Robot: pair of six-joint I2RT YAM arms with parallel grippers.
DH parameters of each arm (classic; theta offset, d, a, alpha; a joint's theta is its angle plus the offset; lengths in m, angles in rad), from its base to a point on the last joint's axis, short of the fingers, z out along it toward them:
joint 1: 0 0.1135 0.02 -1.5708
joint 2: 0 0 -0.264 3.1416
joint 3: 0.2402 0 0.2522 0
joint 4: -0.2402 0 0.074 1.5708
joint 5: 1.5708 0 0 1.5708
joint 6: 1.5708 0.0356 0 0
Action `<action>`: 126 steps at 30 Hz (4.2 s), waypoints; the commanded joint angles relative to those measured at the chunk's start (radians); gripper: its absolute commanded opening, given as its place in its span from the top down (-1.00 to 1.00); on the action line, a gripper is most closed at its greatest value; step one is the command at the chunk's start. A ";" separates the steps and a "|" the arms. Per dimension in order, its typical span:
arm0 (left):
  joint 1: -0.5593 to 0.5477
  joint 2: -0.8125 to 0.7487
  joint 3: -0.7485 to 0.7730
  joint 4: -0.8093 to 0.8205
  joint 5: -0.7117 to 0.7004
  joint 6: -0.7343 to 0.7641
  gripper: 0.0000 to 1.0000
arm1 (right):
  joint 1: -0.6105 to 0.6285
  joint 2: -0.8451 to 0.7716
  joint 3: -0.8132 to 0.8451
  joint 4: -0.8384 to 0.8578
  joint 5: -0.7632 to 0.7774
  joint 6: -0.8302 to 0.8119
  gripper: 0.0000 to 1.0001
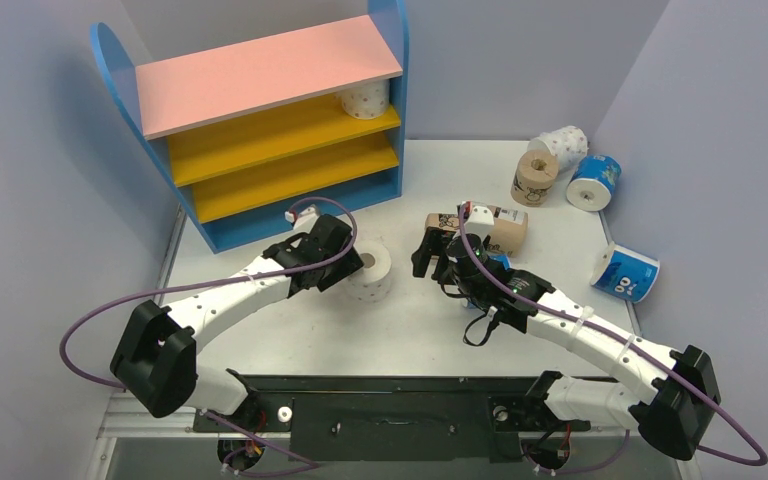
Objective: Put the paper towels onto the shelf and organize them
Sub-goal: Pick up the paper towel from the center of the board, then place the paper towel on the shelf.
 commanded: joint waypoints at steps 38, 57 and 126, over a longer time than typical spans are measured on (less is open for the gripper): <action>0.189 -0.093 0.524 -0.261 -0.103 -0.097 0.88 | 0.093 -0.022 -0.068 0.556 0.037 -0.345 -0.47; 0.289 0.174 0.992 -0.405 -0.092 -0.079 0.98 | 0.099 0.270 -0.010 0.950 -0.065 -0.453 -0.48; 0.259 0.437 1.512 -0.713 -0.182 0.042 1.00 | 0.067 0.011 -0.284 0.981 0.042 -0.407 -0.44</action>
